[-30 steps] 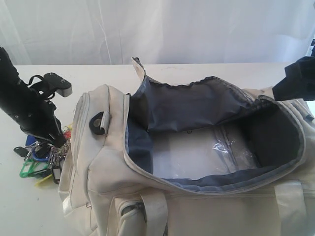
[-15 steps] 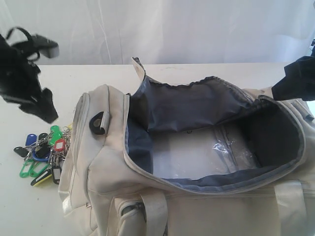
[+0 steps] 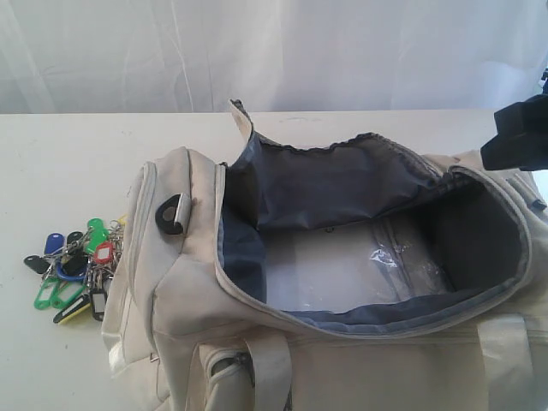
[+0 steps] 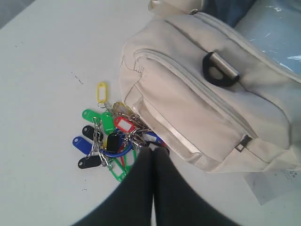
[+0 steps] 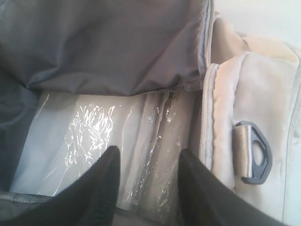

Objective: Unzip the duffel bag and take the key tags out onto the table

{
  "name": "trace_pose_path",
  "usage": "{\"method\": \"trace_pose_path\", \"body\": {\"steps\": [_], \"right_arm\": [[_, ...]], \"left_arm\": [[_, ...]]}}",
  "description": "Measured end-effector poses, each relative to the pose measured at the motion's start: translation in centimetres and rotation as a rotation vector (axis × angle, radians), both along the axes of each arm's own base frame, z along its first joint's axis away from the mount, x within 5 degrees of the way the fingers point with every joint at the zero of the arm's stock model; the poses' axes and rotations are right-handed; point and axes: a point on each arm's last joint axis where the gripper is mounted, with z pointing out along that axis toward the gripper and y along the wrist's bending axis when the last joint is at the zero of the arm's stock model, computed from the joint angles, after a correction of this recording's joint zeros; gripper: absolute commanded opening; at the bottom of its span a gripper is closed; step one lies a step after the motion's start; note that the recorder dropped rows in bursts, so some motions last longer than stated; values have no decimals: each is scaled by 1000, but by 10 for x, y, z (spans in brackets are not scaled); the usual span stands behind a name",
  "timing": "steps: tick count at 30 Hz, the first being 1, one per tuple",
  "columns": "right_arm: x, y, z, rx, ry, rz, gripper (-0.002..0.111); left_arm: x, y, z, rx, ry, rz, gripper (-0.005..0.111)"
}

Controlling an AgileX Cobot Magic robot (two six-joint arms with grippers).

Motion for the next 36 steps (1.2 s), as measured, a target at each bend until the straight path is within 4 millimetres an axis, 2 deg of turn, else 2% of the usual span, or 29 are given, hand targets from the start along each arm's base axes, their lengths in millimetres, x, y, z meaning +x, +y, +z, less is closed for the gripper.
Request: {"method": "trace_pose_path", "body": {"steps": [4,8,13,16,36], "right_arm": [[1,0,1,0,-12,-6,32],[2,-1,1,0,-24,-13,28],[2,-1,2,-2,-31,-16,28],[2,-1,1,16,-14,-29,28],[1,0,1,31,-5,-40,28]], "left_arm": [[-49,3,-7,-17,-122,13,0],[-73,5,-28,-39,-177,37,0],[-71,6,-64,-48,-130,60,0],[-70,4,-72,-66,-100,62,0],[-76,2,-75,-109,-84,57,0]]}}
